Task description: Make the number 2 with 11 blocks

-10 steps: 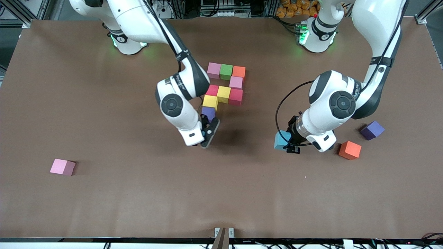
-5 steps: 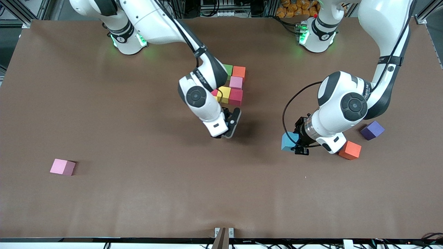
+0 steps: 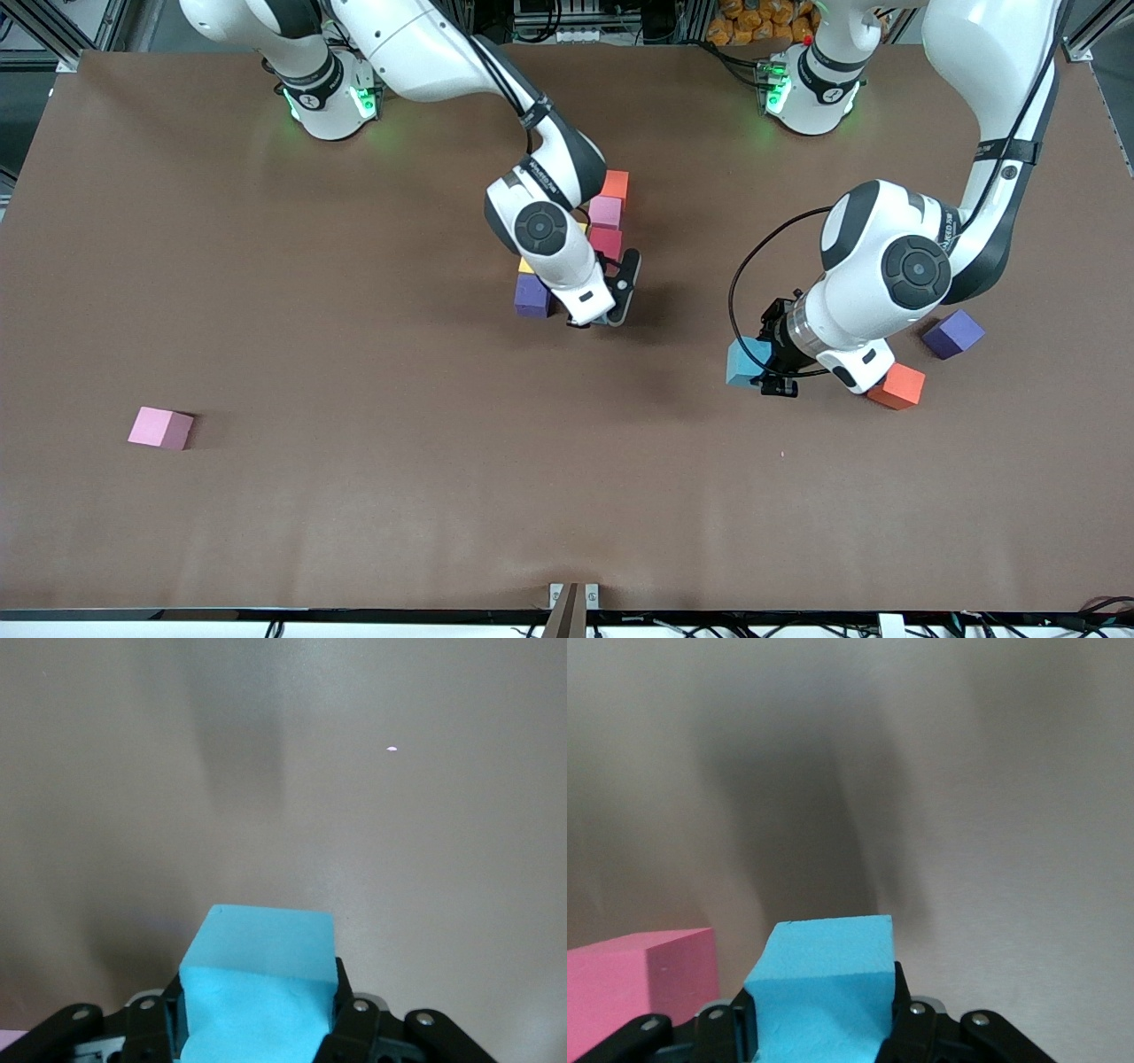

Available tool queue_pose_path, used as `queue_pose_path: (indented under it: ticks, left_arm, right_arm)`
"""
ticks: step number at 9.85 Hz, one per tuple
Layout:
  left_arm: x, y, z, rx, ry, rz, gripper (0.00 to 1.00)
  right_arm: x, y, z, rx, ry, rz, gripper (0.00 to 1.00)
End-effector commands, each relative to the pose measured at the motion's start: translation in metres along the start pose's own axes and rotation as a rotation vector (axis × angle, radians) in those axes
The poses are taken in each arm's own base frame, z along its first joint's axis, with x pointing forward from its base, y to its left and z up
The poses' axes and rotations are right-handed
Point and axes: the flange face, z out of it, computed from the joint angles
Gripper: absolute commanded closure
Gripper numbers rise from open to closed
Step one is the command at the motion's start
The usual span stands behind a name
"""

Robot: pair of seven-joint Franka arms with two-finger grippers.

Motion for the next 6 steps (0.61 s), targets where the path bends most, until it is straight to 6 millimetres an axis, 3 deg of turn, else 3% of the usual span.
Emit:
queue_pose_path:
  ticks: [1, 3, 6]
  left_arm:
    - [0.001, -0.005, -0.008, 0.002, 0.020, 0.026, 1.00]
    - [0.001, -0.005, -0.008, 0.002, 0.017, 0.024, 1.00]
    - [0.000, -0.005, -0.008, 0.001, 0.015, 0.023, 1.00]
  right_arm:
    - [-0.011, -0.014, 0.000, -0.045, -0.076, -0.030, 0.87]
    - [-0.024, -0.008, -0.015, -0.042, -0.091, -0.040, 0.87]
    - [-0.028, -0.008, -0.013, -0.066, -0.086, -0.041, 0.87]
